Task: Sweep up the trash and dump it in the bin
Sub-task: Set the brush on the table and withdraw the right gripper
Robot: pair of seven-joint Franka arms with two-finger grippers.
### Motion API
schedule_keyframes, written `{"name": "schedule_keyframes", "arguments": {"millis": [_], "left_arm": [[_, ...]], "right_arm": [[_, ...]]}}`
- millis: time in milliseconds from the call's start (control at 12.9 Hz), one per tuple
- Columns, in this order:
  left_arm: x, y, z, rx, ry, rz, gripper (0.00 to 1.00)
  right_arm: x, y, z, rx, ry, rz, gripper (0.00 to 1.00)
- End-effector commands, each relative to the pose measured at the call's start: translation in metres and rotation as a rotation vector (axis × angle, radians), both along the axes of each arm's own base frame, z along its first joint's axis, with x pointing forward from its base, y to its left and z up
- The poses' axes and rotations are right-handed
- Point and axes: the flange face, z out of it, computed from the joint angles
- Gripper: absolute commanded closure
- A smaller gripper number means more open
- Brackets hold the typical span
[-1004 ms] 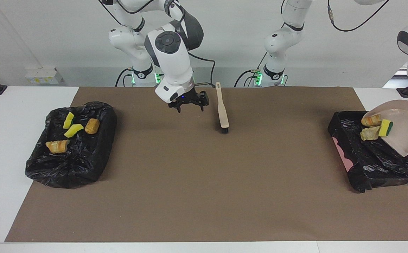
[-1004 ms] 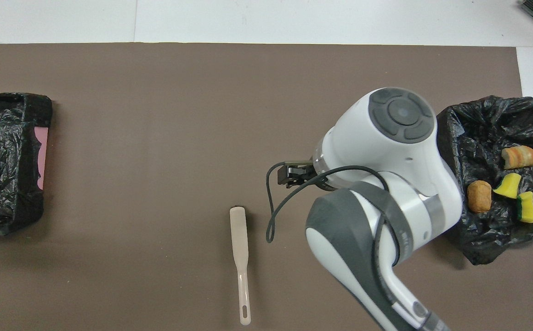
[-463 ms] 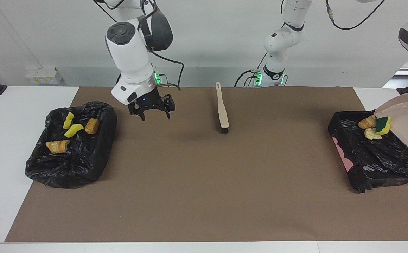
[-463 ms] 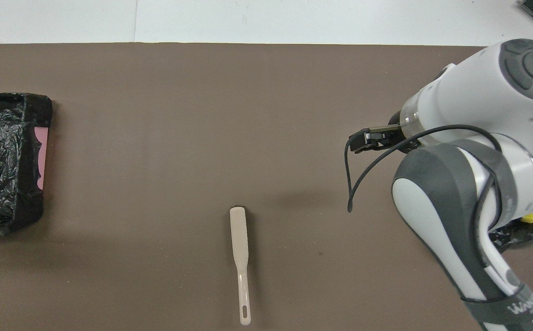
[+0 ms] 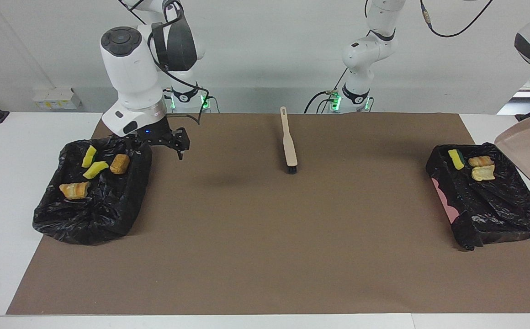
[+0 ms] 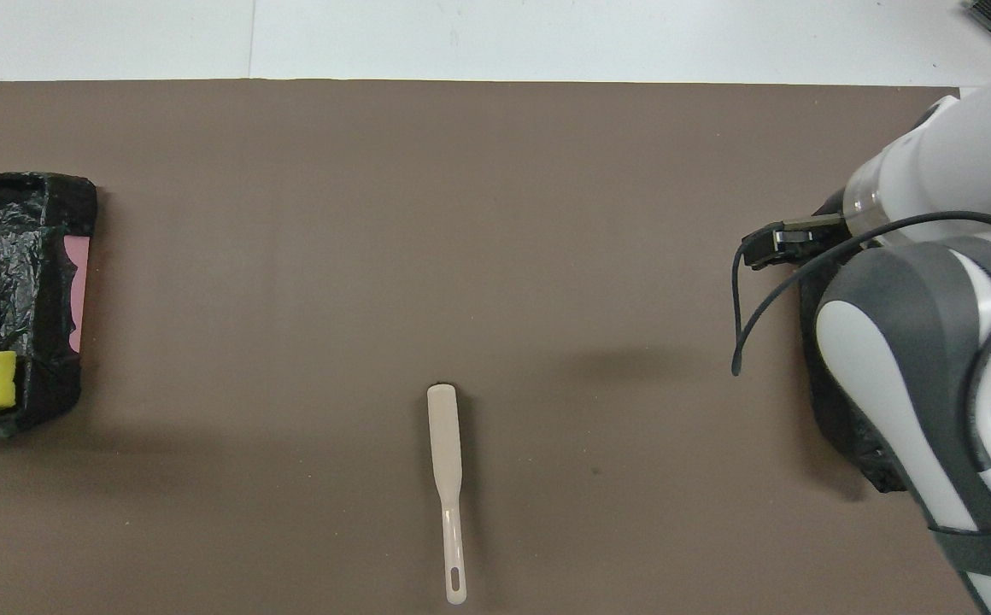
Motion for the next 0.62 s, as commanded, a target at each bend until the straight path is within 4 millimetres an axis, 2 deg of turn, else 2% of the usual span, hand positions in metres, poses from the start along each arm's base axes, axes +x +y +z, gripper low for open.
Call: {"name": "schedule_keyframes", "arguments": {"millis": [0,77,232,309,386,463,541], "left_arm": [[0.007,-0.021,0.004,-0.085,-0.031,0.031,1.00],[0.007,-0.025,-0.003,-0.169,-0.051,0.053,1.00],[0.007,-0.036,-0.012,-0.309,-0.064,0.101,1.00],[0.010,-0.054,-0.018,-0.385,-0.064,0.106,1.00],[0.013,-0.071,-0.028,-0.456,-0.089,0.156,1.00],[0.018,-0.096,-0.041,-0.508,-0.116,0.241,1.00],[0.028,-0.132,-0.058,-0.537,-0.132,0.312,1.00]], "right_arm": [[-0.008,-0.031,0.017,-0.011,0.013,-0.027,0.00],[-0.008,-0.042,0.020,-0.012,0.007,-0.041,0.00],[-0.011,-0.047,0.028,-0.010,0.002,0.000,0.00],[-0.019,-0.055,0.041,-0.017,-0.007,-0.002,0.00],[-0.024,-0.051,0.049,-0.012,-0.011,0.001,0.00],[-0.028,-0.060,0.053,0.013,-0.008,-0.021,0.00],[-0.031,-0.065,0.059,0.043,-0.016,-0.039,0.00]]}}
